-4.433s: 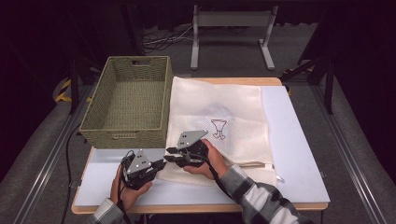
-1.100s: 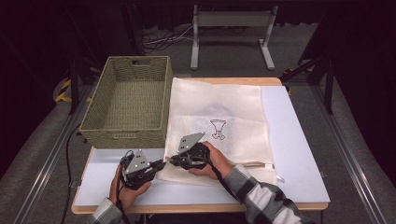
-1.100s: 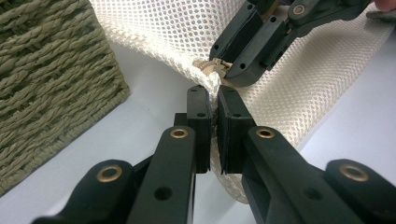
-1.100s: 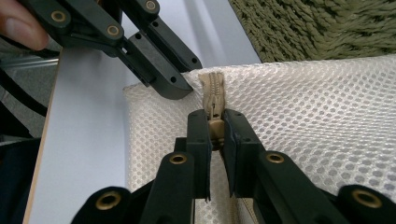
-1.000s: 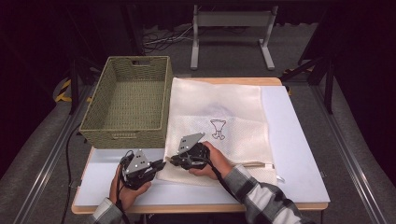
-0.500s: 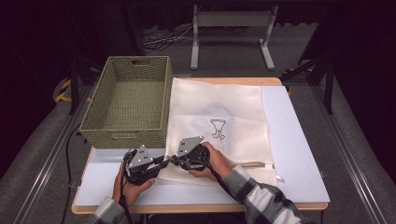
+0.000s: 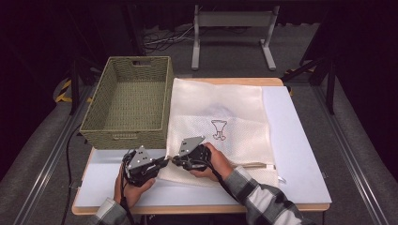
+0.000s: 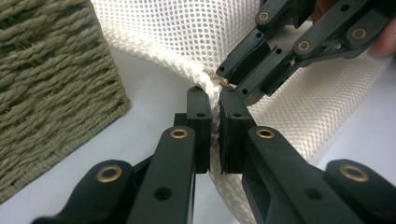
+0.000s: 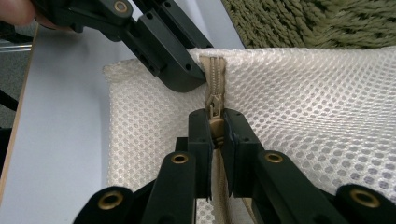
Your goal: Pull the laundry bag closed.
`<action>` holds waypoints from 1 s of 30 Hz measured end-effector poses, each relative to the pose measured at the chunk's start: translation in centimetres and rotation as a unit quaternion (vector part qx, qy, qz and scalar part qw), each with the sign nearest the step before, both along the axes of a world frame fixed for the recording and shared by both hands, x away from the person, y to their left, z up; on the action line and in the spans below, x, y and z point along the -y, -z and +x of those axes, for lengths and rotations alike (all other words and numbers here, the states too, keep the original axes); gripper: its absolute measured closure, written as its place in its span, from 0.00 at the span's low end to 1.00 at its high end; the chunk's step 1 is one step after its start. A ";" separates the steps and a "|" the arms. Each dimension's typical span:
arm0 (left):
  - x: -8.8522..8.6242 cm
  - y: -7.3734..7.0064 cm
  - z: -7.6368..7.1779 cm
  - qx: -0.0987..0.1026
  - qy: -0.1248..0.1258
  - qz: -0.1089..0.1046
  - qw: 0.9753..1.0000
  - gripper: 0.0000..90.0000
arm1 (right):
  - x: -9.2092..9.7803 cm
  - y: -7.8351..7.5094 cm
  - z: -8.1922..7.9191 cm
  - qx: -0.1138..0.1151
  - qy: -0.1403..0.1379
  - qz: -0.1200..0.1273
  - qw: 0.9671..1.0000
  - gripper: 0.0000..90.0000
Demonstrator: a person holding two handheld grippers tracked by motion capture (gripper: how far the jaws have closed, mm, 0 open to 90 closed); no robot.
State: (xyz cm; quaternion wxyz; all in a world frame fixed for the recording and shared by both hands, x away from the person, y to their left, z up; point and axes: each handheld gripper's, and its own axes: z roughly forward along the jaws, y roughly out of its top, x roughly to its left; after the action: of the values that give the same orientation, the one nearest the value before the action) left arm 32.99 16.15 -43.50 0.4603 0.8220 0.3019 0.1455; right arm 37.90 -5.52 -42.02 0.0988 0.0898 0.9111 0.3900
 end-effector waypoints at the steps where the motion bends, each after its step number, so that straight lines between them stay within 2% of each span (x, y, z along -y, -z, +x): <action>1: 0.0 0.0 0.0 0.003 0.001 0.003 1.000 0.95 | 0.0 0.0 0.0 0.001 -0.001 -0.002 1.000 0.91; 10: 0.0 0.1 -0.1 0.000 0.002 -0.004 1.000 0.95 | 0.4 0.1 0.0 -0.002 -0.003 -0.014 1.000 0.91; 14: -0.3 0.0 -0.1 0.001 0.000 -0.011 1.000 0.95 | 0.5 0.3 0.1 0.002 -0.001 -0.033 0.999 0.92; 26: -0.3 -0.1 -0.2 0.009 0.003 0.002 1.000 0.95 | 1.8 0.7 0.2 -0.004 0.003 -0.056 0.998 0.92; 30: -0.3 -0.1 -0.3 0.006 0.002 -0.002 1.000 0.95 | 2.4 0.6 0.1 -0.004 0.003 -0.067 0.998 0.91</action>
State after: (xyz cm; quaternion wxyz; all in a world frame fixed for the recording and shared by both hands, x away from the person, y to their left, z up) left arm 32.73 16.49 -43.42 0.4641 0.8210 0.2976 0.1484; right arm 37.96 -7.88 -42.61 0.1021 0.0876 0.9354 0.3270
